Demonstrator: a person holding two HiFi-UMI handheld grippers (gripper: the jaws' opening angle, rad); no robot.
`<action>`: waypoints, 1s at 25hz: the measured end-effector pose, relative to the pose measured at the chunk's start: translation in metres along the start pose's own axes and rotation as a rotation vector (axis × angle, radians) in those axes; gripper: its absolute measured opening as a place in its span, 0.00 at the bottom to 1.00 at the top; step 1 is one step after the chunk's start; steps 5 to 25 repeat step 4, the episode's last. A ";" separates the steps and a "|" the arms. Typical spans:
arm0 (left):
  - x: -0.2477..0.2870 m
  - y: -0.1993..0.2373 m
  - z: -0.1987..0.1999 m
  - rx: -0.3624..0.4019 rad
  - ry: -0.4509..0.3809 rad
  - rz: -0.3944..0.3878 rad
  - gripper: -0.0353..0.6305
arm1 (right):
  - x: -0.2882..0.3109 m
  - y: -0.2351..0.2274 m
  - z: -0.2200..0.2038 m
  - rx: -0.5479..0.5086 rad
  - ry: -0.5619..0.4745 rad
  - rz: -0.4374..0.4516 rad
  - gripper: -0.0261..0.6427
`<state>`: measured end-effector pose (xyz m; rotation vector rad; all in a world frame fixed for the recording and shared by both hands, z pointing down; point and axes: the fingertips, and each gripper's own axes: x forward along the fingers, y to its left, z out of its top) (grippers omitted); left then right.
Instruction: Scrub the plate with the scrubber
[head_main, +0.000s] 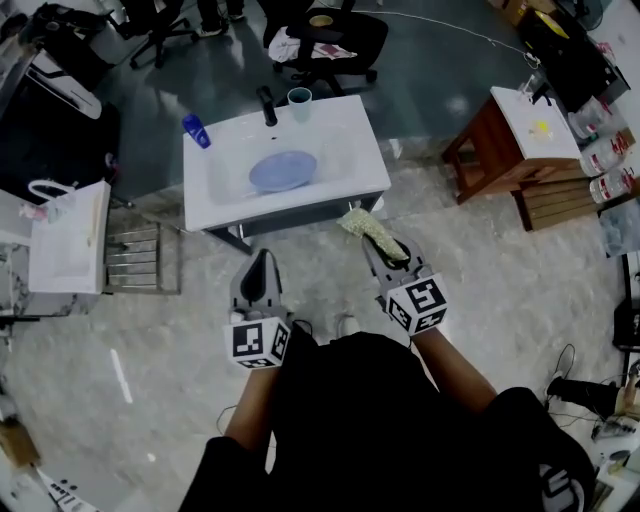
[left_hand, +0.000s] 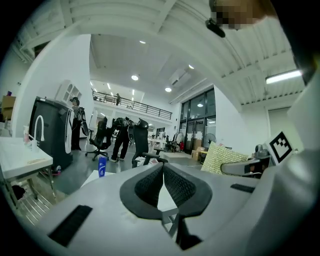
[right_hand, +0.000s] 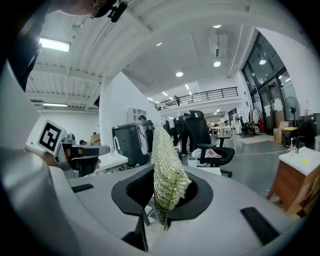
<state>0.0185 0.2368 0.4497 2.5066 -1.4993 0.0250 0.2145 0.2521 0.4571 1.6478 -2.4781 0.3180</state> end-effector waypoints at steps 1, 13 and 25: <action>0.000 -0.008 0.000 0.001 0.001 0.002 0.06 | -0.006 -0.004 0.000 0.002 0.000 0.003 0.13; 0.001 -0.033 0.001 0.005 -0.001 0.008 0.06 | -0.023 -0.018 0.001 0.003 -0.003 0.018 0.13; 0.001 -0.033 0.001 0.005 -0.001 0.008 0.06 | -0.023 -0.018 0.001 0.003 -0.003 0.018 0.13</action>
